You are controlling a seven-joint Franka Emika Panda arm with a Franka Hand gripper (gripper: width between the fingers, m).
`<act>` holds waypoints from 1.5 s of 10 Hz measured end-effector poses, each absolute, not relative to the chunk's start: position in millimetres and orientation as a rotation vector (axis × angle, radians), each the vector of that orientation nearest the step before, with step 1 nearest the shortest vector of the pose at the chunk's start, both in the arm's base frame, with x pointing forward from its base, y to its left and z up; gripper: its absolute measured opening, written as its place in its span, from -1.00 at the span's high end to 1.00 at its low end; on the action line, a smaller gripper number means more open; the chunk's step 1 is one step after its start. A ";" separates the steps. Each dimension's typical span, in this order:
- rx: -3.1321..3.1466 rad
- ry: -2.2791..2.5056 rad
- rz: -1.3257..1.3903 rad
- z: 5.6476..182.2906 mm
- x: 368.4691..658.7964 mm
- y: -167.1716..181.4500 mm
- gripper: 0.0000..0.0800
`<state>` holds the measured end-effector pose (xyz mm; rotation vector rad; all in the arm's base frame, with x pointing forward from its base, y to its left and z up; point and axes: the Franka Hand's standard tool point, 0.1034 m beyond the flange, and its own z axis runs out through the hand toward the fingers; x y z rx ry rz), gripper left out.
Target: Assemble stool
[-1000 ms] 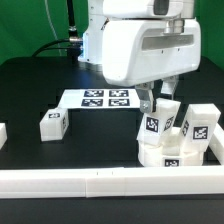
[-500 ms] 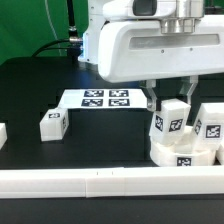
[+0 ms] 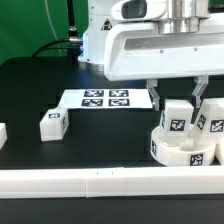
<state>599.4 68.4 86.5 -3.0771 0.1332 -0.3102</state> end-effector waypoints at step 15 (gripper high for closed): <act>-2.211 1.843 -0.106 81.1 591.1 116.1 0.14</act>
Offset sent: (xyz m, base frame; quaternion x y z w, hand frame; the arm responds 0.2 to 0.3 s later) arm 0.0000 0.0000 0.0000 0.0000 0.0000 0.1296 0.9916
